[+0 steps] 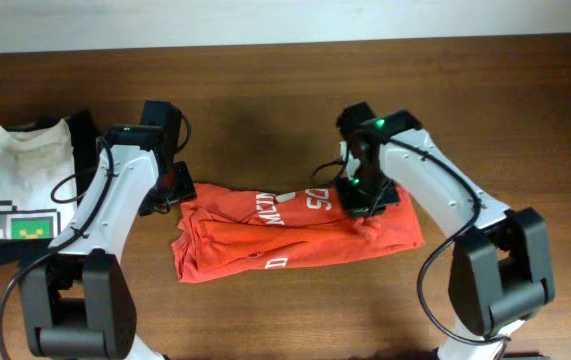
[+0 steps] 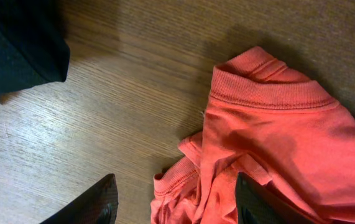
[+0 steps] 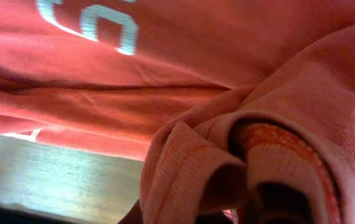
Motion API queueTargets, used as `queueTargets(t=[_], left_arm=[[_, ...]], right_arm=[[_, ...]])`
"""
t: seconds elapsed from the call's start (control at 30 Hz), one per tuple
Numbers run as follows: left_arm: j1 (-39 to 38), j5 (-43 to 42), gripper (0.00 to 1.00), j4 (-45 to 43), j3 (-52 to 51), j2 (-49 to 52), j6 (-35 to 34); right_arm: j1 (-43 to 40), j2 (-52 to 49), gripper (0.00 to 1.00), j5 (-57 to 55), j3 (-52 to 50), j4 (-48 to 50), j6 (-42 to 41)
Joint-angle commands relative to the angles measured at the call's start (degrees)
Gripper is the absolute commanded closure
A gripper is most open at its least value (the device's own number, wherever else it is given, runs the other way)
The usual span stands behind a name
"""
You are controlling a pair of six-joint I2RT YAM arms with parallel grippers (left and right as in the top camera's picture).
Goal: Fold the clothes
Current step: 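Fold the strip's right end leftward with the right gripper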
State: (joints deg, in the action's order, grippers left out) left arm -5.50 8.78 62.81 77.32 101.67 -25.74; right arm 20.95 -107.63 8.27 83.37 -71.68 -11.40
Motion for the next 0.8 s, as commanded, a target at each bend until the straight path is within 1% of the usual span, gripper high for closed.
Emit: queueTargets(t=[0.0,0.03,0.1,0.2,0.23,0.3,0.33,0.37,0.43,0.5,0.57,0.63,0.73,0.77], left_arm=[[0.2,-0.2,0.40,0.0,0.7,-0.8,0.5],[0.2,-0.2,0.40,0.0,0.7,-0.8,0.5],[0.2,-0.2,0.40,0.0,0.7,-0.8,0.5],[0.2,-0.2,0.40,0.0,0.7,-0.8,0.5],[0.2,-0.2,0.40,0.0,0.7,-0.8,0.5],[0.2,-0.2,0.40,0.0,0.7,-0.8,0.5],[0.2,-0.2,0.40,0.1,0.7,-0.8,0.5],[0.2,-0.2,0.40,0.2,0.7,-0.8,0.5],[0.2,-0.2,0.40,0.2,0.7,-0.8,0.5],[0.2,-0.2,0.40,0.2,0.7,-0.8,0.5],[0.2,-0.2,0.40,0.2,0.7,-0.8,0.5],[0.2,-0.2,0.40,0.2,0.7,-0.8,0.5],[0.2,-0.2,0.40,0.3,0.6,-0.8,0.5],[0.2,-0.2,0.40,0.3,0.6,-0.8,0.5]], right_arm=[[3.7,0.2,0.37,0.8,-0.5,1.1,-1.1],[4.2,0.2,0.22,1.1,-0.5,1.6,-1.1],[4.2,0.2,0.17,1.0,-0.5,2.1,-1.1],[4.1,0.2,0.14,-0.4,-0.5,2.1,-1.1],[4.1,0.2,0.10,-1.4,-0.5,2.1,-1.2],[4.1,0.2,0.11,-1.4,-0.5,2.8,-1.2],[4.1,0.2,0.21,-1.4,-0.5,3.6,-1.5],[4.1,0.2,0.23,-1.4,-0.5,3.3,-2.7],[4.1,0.9,0.21,-1.4,-0.4,1.7,-3.6],[3.8,4.9,0.15,-1.4,-0.2,1.6,-4.4],[3.0,6.0,0.15,-2.0,-0.4,-1.3,-5.7],[3.0,6.0,0.15,-5.0,-2.4,-1.4,-10.4],[3.1,6.0,0.16,-4.9,-8.0,8.0,-11.4],[3.1,6.0,0.19,-4.6,-9.0,9.6,-11.4]])
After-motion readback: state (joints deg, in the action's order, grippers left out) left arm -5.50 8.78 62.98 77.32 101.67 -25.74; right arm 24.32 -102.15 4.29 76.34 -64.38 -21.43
